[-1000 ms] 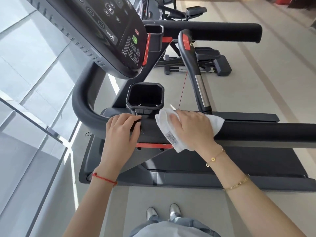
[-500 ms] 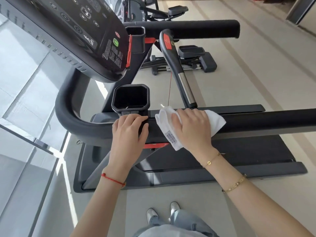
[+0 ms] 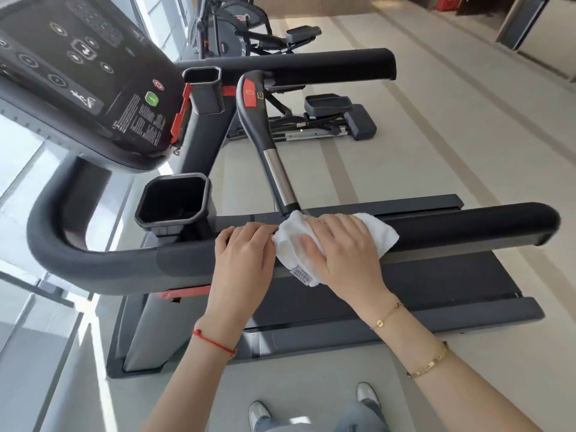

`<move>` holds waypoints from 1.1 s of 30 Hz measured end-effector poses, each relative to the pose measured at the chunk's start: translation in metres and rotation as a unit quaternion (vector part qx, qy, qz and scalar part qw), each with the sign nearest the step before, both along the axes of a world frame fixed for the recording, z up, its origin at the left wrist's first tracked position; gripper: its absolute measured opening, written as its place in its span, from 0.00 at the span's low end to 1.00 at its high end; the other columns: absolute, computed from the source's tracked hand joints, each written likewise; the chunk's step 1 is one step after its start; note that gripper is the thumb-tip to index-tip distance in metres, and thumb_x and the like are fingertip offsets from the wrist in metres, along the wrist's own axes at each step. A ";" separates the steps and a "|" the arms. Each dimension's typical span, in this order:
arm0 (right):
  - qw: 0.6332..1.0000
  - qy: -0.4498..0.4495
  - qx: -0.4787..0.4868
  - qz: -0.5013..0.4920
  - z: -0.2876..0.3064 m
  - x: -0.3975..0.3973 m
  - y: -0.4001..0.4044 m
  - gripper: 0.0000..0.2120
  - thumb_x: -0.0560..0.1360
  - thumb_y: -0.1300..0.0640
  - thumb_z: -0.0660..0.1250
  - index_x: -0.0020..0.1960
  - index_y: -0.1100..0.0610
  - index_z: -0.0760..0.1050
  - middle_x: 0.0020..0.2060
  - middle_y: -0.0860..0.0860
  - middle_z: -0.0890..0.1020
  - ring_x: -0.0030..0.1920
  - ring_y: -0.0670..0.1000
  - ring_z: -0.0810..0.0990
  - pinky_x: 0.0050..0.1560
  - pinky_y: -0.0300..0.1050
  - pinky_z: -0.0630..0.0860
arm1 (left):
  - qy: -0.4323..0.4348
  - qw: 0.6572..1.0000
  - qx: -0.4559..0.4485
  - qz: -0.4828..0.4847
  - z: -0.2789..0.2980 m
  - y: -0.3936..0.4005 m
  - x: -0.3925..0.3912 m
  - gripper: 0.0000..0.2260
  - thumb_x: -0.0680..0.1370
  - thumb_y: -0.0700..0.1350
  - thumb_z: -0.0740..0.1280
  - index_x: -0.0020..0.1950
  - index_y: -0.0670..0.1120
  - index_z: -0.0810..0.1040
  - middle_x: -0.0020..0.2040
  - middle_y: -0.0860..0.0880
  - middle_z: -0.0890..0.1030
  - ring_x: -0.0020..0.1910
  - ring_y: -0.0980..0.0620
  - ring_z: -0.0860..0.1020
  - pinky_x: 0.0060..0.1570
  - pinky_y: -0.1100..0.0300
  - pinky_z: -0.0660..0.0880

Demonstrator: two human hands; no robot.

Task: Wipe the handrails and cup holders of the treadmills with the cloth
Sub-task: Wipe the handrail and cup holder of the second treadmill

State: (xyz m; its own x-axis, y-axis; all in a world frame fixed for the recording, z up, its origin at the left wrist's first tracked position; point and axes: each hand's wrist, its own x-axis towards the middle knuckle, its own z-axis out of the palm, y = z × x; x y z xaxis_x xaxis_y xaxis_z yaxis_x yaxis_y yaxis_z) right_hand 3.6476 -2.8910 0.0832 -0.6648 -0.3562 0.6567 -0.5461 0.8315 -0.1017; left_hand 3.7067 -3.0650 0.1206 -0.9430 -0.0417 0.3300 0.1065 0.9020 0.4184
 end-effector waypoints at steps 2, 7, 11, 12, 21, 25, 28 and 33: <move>1.000 0.000 -0.004 -0.006 0.001 -0.006 0.029 0.15 0.81 0.47 0.58 0.54 0.56 0.78 0.39 0.50 0.77 0.41 0.54 0.75 0.47 0.50 0.72 | 0.003 1.000 0.007 0.000 0.000 0.028 -0.008 0.10 0.82 0.40 0.61 0.56 0.48 0.80 0.52 0.53 0.81 0.53 0.51 0.77 0.65 0.49 0.65; 1.000 -0.009 0.001 -0.017 0.006 -0.026 0.118 0.16 0.81 0.48 0.57 0.53 0.57 0.79 0.38 0.50 0.78 0.41 0.55 0.76 0.47 0.50 0.72 | 0.012 1.000 0.020 -0.002 0.000 0.105 -0.031 0.10 0.82 0.44 0.61 0.60 0.50 0.80 0.53 0.56 0.81 0.52 0.54 0.77 0.65 0.53 0.64; 0.999 -0.013 -0.001 -0.032 0.009 -0.043 0.185 0.15 0.80 0.50 0.58 0.50 0.57 0.80 0.37 0.50 0.78 0.39 0.55 0.76 0.46 0.50 0.72 | 0.019 1.000 0.004 0.004 -0.004 0.161 -0.047 0.10 0.82 0.46 0.61 0.60 0.50 0.80 0.52 0.56 0.81 0.51 0.53 0.78 0.62 0.53 0.65; 0.999 -0.012 -0.007 -0.033 0.010 -0.045 0.198 0.14 0.80 0.50 0.58 0.50 0.57 0.80 0.36 0.50 0.78 0.39 0.55 0.75 0.46 0.49 0.71 | 0.022 1.000 0.002 0.010 -0.004 0.174 -0.051 0.10 0.81 0.46 0.62 0.59 0.50 0.80 0.51 0.56 0.81 0.51 0.52 0.78 0.62 0.53 0.65; 1.000 -0.020 -0.019 -0.014 0.005 -0.059 0.284 0.16 0.80 0.44 0.60 0.55 0.54 0.78 0.44 0.49 0.79 0.46 0.53 0.76 0.54 0.47 0.70 | 0.016 0.999 -0.012 0.044 -0.007 0.272 -0.065 0.10 0.82 0.46 0.62 0.58 0.50 0.80 0.50 0.55 0.82 0.52 0.51 0.78 0.61 0.53 0.62; 0.998 -0.059 -0.019 -0.022 0.015 -0.072 0.312 0.16 0.76 0.40 0.62 0.49 0.50 0.80 0.38 0.46 0.80 0.41 0.51 0.76 0.49 0.46 0.71 | 0.009 0.998 -0.018 0.054 -0.006 0.291 -0.067 0.11 0.82 0.48 0.60 0.59 0.50 0.80 0.52 0.54 0.82 0.54 0.50 0.77 0.63 0.52 0.61; 0.988 -0.139 -0.060 -0.017 0.023 -0.080 0.322 0.16 0.74 0.36 0.61 0.46 0.47 0.79 0.37 0.43 0.80 0.41 0.49 0.76 0.46 0.47 0.73 | 0.000 0.998 -0.023 0.051 -0.005 0.301 -0.069 0.12 0.82 0.50 0.60 0.60 0.49 0.79 0.53 0.53 0.82 0.55 0.50 0.77 0.64 0.51 0.61; 0.981 -0.155 -0.115 -0.024 0.005 -0.063 0.337 0.20 0.77 0.36 0.57 0.61 0.45 0.75 0.53 0.43 0.76 0.54 0.48 0.72 0.59 0.44 0.68 | 0.001 0.999 -0.036 0.040 -0.006 0.310 -0.069 0.12 0.82 0.50 0.61 0.61 0.49 0.79 0.54 0.52 0.82 0.56 0.49 0.77 0.65 0.50 0.61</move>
State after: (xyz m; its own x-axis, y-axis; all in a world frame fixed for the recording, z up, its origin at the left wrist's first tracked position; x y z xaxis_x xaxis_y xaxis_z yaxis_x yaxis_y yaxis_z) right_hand 3.5844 -2.5540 0.0881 -0.8578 -0.1855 0.4793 -0.4193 0.7919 -0.4440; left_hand 3.6381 -2.7546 0.1142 -0.9366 -0.0932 0.3377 0.0337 0.9356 0.3515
